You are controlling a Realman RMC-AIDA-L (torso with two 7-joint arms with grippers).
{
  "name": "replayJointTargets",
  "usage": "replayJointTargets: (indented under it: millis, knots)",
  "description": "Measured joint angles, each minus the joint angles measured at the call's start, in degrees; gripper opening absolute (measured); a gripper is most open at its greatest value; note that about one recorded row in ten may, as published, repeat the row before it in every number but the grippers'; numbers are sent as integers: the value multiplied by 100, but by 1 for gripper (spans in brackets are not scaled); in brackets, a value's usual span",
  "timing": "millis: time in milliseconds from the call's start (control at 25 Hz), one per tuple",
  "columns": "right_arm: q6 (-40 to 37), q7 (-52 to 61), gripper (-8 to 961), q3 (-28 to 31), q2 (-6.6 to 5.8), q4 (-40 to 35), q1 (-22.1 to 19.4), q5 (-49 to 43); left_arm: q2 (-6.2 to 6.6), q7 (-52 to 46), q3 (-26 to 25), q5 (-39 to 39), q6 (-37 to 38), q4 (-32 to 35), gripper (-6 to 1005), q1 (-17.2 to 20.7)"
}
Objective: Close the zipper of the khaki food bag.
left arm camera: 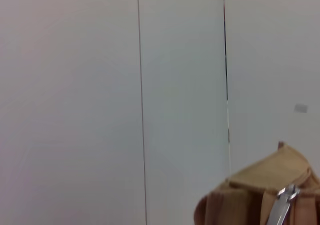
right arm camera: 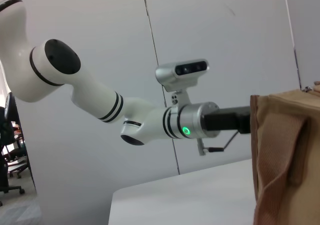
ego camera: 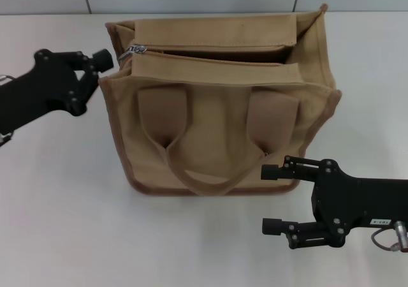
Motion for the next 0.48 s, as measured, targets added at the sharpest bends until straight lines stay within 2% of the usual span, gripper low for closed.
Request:
replayJointTargets:
  millis: [200,480]
  knots:
    - [0,-1,817,0,0,-4,-11,0,170,-111,5,-344,366,-5,0,149]
    - [0,-1,817,-1,0,-8,-16,0,276,-535,211,-244,258,57,2,139]
